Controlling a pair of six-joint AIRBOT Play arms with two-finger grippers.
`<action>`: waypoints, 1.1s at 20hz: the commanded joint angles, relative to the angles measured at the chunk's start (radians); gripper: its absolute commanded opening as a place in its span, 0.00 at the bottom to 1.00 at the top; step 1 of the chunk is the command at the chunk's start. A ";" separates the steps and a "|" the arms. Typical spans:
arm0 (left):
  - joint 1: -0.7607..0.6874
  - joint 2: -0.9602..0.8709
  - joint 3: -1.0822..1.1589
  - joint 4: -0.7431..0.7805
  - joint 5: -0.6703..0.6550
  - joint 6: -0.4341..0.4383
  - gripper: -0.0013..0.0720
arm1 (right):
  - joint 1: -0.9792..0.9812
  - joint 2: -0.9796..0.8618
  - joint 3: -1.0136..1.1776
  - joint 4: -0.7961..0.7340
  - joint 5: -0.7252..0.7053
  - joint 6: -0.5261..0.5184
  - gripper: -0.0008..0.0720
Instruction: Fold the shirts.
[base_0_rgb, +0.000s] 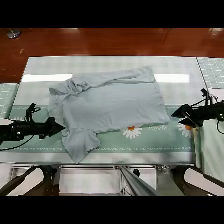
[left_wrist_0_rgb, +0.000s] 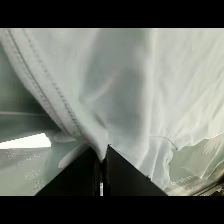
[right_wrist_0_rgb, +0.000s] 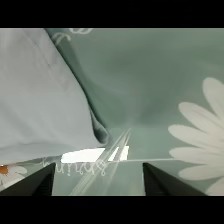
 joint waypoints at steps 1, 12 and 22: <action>-0.002 -0.001 0.004 -0.011 -0.003 0.002 0.05 | 0.065 -0.058 -0.009 0.033 -0.067 0.019 0.87; -0.024 0.000 0.004 -0.036 0.000 0.002 0.05 | 0.259 -0.196 0.119 0.145 -0.117 -0.009 0.04; -0.002 0.242 0.795 -0.401 0.023 0.038 0.04 | 0.248 -0.052 1.175 0.038 0.094 0.074 0.04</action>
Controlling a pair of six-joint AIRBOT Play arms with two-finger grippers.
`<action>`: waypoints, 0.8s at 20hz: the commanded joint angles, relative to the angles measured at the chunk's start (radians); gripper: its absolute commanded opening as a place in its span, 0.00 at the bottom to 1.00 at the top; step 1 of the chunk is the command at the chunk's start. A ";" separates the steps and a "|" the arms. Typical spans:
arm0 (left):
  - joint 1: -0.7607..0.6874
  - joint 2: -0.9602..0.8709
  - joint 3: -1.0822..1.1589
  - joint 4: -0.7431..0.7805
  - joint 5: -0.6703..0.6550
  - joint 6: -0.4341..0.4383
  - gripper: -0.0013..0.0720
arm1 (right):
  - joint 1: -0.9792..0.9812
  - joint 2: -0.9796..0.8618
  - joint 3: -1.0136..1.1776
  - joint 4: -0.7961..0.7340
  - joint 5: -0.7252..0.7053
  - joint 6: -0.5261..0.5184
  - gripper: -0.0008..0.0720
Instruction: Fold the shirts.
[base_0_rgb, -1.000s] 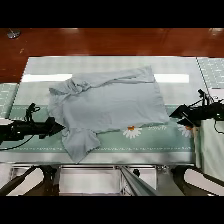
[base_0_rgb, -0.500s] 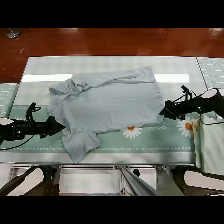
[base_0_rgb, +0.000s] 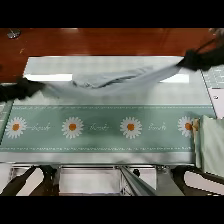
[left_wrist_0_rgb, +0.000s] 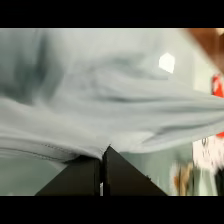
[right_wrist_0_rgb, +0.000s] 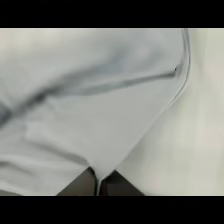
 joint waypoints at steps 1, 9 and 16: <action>0.011 0.100 0.369 -0.057 0.100 -0.025 0.04 | 0.001 0.068 0.406 -0.073 0.045 0.056 0.04; 0.066 0.329 0.814 0.514 0.057 -0.235 0.04 | 0.002 0.469 0.481 -0.256 0.138 0.081 0.04; -0.171 0.488 0.811 0.883 -0.069 -0.291 0.04 | 0.003 0.713 0.317 -0.340 0.200 0.129 0.04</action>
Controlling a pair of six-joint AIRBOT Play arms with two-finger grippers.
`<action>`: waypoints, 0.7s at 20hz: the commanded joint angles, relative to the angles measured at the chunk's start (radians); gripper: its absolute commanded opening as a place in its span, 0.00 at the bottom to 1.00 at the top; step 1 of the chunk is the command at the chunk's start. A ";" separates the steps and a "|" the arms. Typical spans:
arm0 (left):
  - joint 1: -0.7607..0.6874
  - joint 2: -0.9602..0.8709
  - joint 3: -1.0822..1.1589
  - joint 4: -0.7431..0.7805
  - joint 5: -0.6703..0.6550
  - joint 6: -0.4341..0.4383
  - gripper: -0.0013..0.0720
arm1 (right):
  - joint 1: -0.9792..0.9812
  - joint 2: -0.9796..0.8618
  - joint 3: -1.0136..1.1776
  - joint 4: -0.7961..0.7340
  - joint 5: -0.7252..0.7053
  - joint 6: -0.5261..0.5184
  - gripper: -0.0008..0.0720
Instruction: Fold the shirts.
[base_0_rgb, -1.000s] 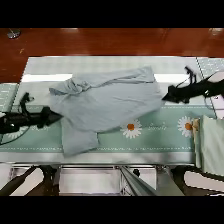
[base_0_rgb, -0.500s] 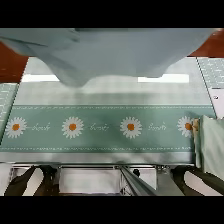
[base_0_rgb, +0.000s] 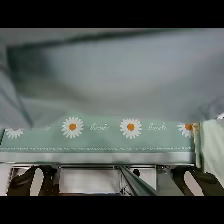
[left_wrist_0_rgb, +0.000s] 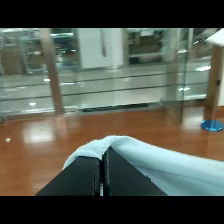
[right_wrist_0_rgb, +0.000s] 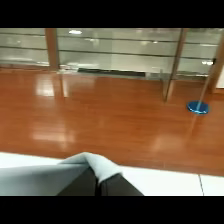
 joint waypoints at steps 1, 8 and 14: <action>-0.142 0.044 -0.001 0.257 -0.076 -0.063 0.04 | 0.000 0.113 -0.137 -0.034 0.036 0.018 0.04; -0.190 -0.017 -0.442 0.152 0.017 -0.083 0.04 | 0.000 0.058 -0.563 0.122 0.022 -0.013 0.04; -0.191 -0.336 -0.719 0.034 0.309 -0.082 0.04 | 0.000 -0.321 -0.706 0.218 -0.231 -0.146 0.04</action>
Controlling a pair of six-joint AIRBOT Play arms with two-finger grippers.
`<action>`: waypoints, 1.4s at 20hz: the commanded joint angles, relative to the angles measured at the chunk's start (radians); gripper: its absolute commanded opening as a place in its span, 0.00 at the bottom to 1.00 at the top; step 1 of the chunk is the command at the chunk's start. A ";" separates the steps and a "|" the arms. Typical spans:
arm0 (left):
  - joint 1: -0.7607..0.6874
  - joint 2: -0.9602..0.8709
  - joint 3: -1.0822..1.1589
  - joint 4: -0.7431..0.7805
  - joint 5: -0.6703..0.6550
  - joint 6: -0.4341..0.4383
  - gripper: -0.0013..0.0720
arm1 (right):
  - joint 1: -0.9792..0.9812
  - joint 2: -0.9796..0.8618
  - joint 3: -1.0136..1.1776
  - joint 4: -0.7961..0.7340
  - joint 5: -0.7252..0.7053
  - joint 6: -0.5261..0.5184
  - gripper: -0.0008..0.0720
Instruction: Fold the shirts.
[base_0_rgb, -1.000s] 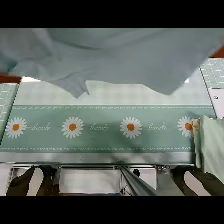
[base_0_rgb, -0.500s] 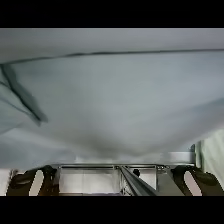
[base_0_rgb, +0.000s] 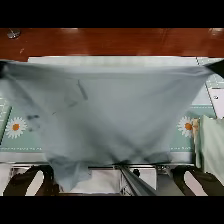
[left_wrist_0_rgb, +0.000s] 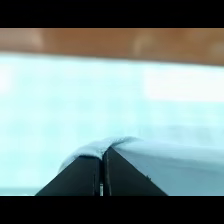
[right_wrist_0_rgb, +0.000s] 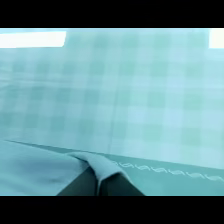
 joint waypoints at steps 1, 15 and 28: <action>-0.009 -0.219 -0.100 -0.087 0.196 0.000 0.04 | 0.000 -0.253 -0.056 0.074 -0.181 -0.071 0.04; -0.055 -0.720 0.080 -0.182 0.087 -0.052 0.05 | -0.001 -0.867 0.277 0.214 -0.121 -0.079 0.05; 0.033 -0.749 -0.010 -0.050 -0.327 0.003 0.98 | -0.010 -0.862 0.108 0.007 0.104 -0.011 0.86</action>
